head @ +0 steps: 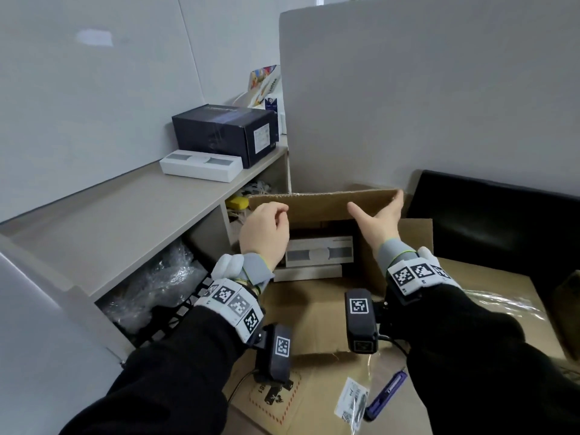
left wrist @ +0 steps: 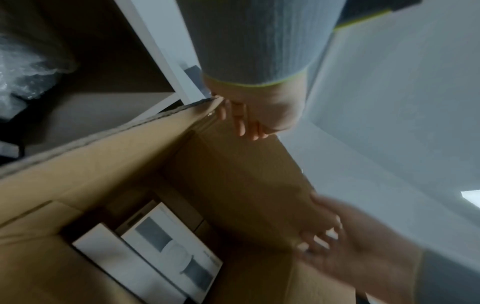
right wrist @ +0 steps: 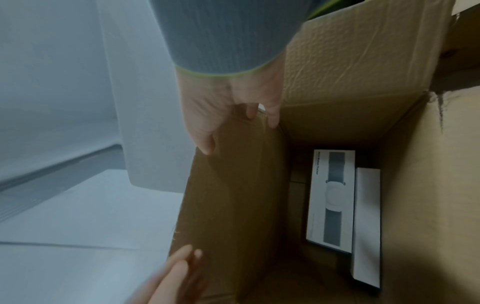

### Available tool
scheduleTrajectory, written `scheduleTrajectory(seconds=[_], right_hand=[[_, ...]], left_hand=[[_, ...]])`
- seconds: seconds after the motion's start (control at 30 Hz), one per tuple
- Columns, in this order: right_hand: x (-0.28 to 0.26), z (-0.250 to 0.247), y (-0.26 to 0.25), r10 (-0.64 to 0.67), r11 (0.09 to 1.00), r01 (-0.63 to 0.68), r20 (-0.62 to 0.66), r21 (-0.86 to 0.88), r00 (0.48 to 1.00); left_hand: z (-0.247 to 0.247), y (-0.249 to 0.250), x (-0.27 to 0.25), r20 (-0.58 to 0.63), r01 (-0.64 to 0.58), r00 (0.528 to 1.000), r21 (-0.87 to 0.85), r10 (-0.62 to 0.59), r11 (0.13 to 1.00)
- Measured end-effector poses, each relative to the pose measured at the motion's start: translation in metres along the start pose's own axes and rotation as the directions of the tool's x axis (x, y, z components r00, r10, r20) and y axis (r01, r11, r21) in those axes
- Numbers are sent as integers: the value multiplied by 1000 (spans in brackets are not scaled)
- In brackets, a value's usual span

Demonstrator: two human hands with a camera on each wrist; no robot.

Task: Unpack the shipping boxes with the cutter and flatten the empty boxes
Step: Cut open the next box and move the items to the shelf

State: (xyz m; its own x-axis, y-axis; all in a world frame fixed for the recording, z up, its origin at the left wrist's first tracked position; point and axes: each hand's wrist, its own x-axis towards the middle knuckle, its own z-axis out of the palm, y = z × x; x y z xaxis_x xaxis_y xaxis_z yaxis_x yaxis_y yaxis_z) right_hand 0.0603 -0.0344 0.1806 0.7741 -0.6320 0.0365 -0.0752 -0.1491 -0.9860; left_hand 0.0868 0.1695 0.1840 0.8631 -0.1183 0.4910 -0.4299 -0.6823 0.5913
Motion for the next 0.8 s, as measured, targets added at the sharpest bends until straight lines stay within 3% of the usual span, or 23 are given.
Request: scheduleTrajectory(seconds=[0.1,0.17,0.23,0.3,0.37,0.43,0.47,0.53,0.6,0.63,0.7,0.73,0.8], right_hand=[[0,9,-3,-20,997,18,-17,-80,1000],[2,12,-2,-22,988,18,-27,-151,999],[5,16,1,-48,976,38,-45,-214,998],[11,18,4,-88,965,67,-72,-253,994],[24,20,4,-104,961,78,-86,-265,991],[31,20,0,-95,965,73,-73,-252,993],[36,21,-1,-86,966,64,-79,-250,993],[47,22,-5,-77,966,48,-105,-255,992],[56,23,-7,-65,964,32,-114,-265,991],[60,23,-7,-61,961,27,-117,-274,991],[63,23,-8,-65,954,29,-110,-298,992],[63,24,-9,-66,951,31,-103,-309,992],[66,23,-6,-50,945,19,-88,-325,995]], left_hand=[[19,1,-10,75,-280,959,97,273,955],[35,0,-12,235,-413,905,282,355,866],[46,0,-10,470,-520,840,550,272,654],[56,1,-4,618,-594,782,703,76,392],[72,1,4,668,-654,736,744,-108,138],[85,-2,7,691,-702,693,712,-206,23],[95,-6,11,705,-722,670,692,-231,17],[120,-14,18,736,-741,627,665,-255,96],[142,-17,16,737,-677,605,675,-300,293],[150,-17,13,731,-602,614,677,-297,423],[161,-20,4,695,-455,685,643,-219,616],[163,-21,1,677,-401,713,604,-179,688],[166,-24,-2,677,-332,721,528,-151,782]])
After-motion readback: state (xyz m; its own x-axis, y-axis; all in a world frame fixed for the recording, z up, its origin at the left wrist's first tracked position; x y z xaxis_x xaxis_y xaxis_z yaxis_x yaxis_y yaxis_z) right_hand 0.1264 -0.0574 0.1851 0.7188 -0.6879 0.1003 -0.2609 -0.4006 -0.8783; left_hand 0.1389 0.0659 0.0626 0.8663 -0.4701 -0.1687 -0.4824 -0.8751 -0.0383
